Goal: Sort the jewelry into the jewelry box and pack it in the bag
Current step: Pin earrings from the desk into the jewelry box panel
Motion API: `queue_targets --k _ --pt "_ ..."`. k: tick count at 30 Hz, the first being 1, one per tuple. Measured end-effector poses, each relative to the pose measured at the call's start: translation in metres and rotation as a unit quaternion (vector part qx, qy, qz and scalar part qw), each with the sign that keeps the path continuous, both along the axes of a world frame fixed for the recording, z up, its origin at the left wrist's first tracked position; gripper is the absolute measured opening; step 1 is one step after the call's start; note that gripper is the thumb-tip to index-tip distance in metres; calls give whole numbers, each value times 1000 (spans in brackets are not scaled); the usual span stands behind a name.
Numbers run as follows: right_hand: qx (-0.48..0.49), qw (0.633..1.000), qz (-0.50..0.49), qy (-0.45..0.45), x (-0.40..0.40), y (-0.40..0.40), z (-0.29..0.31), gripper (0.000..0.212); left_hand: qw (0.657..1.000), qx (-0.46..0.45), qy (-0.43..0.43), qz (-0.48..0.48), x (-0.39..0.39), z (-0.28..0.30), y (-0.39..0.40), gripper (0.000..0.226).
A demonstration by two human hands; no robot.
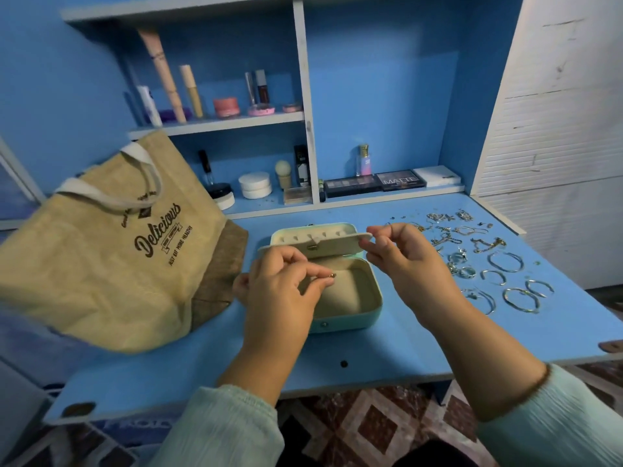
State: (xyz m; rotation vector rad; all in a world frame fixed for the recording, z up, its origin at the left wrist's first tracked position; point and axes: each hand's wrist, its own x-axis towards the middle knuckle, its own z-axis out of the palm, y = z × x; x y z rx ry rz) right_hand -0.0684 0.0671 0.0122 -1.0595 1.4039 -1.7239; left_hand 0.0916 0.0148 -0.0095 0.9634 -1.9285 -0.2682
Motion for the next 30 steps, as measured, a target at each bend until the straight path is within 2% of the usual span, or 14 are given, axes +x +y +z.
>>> queue_targets --k 3,10,18,30 --pt "13 1000 0 24 1 -2 3 16 998 -20 -18 50 -5 3 -3 13" --pt "18 997 -8 75 4 -4 3 17 994 -42 -18 99 -18 6 -15 5" --pt "30 996 -17 84 3 -7 7 16 993 -75 -14 90 -29 6 -26 3" --pt "39 996 -22 80 3 -5 7 15 992 -43 -18 120 -35 2 -31 11"
